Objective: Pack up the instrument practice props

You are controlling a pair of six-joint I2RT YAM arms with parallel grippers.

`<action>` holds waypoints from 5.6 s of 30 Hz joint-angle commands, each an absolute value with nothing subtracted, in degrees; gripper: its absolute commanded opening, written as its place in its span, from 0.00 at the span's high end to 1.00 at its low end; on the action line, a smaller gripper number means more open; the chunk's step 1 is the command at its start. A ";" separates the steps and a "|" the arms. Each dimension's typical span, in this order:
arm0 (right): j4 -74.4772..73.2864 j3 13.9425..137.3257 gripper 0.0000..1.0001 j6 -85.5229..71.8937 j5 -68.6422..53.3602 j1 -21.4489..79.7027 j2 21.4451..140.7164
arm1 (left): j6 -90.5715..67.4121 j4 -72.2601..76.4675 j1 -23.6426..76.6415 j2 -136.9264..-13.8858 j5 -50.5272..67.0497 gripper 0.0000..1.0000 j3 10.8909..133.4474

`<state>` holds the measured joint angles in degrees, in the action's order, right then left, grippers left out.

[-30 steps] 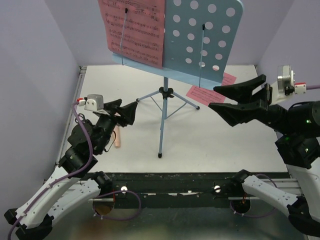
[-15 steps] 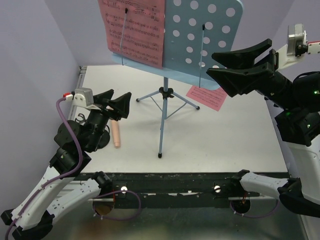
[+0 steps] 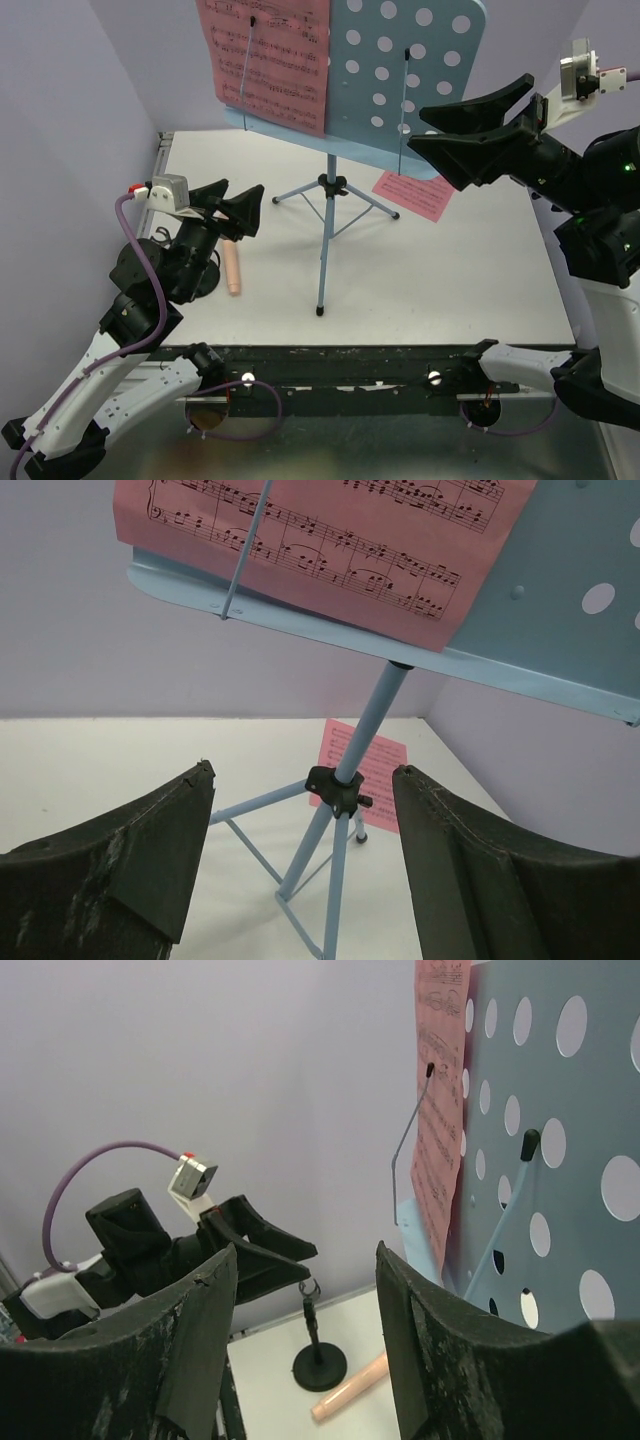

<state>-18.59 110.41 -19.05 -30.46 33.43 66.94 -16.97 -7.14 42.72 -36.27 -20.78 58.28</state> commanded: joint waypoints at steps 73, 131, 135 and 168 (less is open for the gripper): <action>2.72 95.71 0.33 8.17 34.98 69.00 78.83 | -31.11 1.82 7.13 -55.63 23.10 0.20 78.49; 13.80 96.94 0.95 5.89 32.87 61.79 87.80 | -29.71 8.96 5.45 -64.86 30.15 0.28 86.66; 13.45 97.03 0.99 5.98 32.78 61.87 87.63 | -29.62 8.88 5.45 -65.56 30.59 0.27 87.97; 12.30 97.47 0.99 7.12 32.43 61.61 88.33 | -15.29 -2.90 10.63 -72.51 25.75 0.66 98.35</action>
<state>12.29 96.40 6.55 33.28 62.13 87.92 -16.69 -2.85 10.22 -72.77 27.24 96.86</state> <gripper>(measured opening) 0.013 0.398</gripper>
